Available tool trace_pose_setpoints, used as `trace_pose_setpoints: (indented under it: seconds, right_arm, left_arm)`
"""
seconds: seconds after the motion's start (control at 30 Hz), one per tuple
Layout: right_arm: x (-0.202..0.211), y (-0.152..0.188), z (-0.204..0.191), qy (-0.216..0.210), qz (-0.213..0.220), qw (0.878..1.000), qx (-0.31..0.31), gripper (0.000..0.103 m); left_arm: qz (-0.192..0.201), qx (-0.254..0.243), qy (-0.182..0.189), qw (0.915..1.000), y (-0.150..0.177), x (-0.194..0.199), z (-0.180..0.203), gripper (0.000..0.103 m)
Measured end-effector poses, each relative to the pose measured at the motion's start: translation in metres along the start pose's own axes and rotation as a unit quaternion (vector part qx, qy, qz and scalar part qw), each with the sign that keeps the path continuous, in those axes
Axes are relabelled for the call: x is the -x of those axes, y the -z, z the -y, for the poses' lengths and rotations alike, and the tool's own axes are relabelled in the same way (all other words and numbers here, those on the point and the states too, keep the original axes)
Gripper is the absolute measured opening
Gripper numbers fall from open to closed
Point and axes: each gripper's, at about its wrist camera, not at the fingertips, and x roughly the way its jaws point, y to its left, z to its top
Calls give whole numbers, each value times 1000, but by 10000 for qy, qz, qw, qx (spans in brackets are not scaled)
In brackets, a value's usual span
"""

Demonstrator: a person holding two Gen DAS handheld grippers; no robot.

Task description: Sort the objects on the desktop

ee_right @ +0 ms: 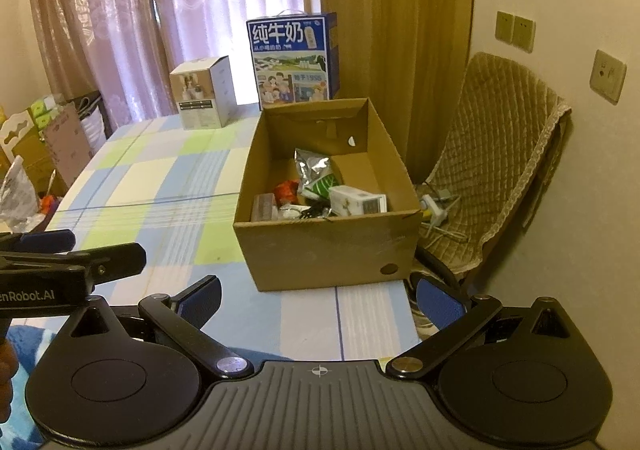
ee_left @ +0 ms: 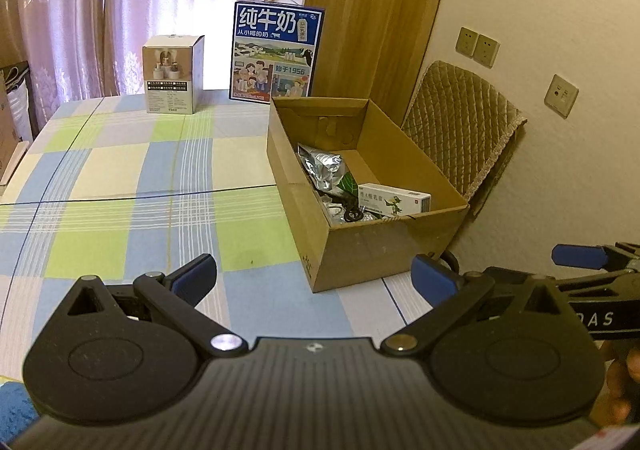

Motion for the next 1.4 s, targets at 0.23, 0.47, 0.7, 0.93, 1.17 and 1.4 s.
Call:
trace_pose_setpoints:
  seconds: [0.23,0.47,0.7,0.93,1.17,1.4]
  right_arm:
    - [4,2,-1,15,28,10000,-17,101]
    - [7,1,3,58,71,9999,-67,101]
    - [6,1,7,66,63,9999,-105,101]
    - [5,2,10,73,25,9999,-146,101]
    - [5,3,13,92,19,9998,-175,101]
    - [4,4,14,86,-3,9998,-180,101]
  left_arm:
    - [69,-54,-68,9999,2,7,3,102]
    - [105,-54,-99,9999,1,8,2,102]
    - [69,-69,-137,9999,2,4,1,102]
    - [26,-87,-125,9999,3,1,3,102]
    - [3,-87,-122,9999,4,-3,4,102]
    - [-14,-62,-118,9999,4,-6,4,102]
